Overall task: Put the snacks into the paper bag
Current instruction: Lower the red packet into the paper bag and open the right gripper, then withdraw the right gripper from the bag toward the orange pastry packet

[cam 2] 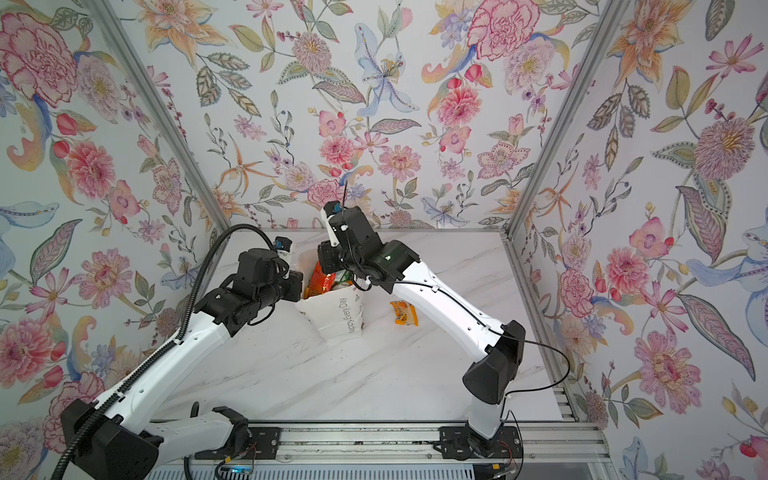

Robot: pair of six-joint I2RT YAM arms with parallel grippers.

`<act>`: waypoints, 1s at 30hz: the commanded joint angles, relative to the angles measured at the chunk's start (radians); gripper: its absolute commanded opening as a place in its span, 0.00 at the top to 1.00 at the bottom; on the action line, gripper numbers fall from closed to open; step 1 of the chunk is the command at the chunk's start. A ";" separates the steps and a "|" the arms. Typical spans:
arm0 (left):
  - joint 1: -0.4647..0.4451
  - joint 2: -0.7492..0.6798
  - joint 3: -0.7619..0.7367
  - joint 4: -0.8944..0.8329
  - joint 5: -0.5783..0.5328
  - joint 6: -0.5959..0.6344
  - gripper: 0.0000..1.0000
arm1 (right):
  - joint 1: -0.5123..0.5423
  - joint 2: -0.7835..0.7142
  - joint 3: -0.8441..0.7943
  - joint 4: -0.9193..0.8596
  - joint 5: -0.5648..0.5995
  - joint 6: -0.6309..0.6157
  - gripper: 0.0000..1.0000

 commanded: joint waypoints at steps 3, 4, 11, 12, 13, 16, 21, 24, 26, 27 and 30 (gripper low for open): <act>0.019 -0.041 0.027 0.075 -0.012 0.007 1.00 | 0.009 -0.028 0.014 -0.013 0.012 -0.004 0.72; 0.019 -0.040 0.026 0.074 -0.012 0.007 1.00 | 0.009 -0.032 0.014 -0.014 0.014 -0.004 0.72; 0.019 -0.042 0.020 0.076 -0.015 0.007 1.00 | 0.010 -0.096 0.112 -0.120 0.063 -0.047 0.64; 0.017 -0.042 0.022 0.074 -0.014 0.008 1.00 | 0.007 -0.120 0.106 -0.125 0.089 -0.058 0.63; 0.018 -0.041 0.023 0.075 -0.014 0.009 1.00 | 0.000 -0.141 0.097 -0.131 0.115 -0.068 0.62; 0.020 -0.044 0.025 0.071 -0.015 0.009 1.00 | -0.033 -0.209 0.047 -0.171 0.233 -0.115 0.59; 0.019 -0.052 0.013 0.077 -0.022 0.009 1.00 | -0.204 -0.377 -0.180 -0.173 0.234 -0.087 0.57; 0.019 -0.045 0.018 0.074 -0.016 0.010 1.00 | -0.313 -0.438 -0.344 -0.155 0.221 -0.052 0.57; 0.019 -0.042 0.020 0.073 -0.016 0.010 1.00 | -0.366 -0.460 -0.450 -0.127 0.180 -0.027 0.56; 0.019 -0.042 0.020 0.071 -0.020 0.011 1.00 | -0.385 -0.466 -0.504 -0.106 0.158 -0.017 0.56; 0.019 -0.045 0.012 0.073 -0.021 0.010 1.00 | -0.408 -0.462 -0.629 -0.051 0.119 0.007 0.55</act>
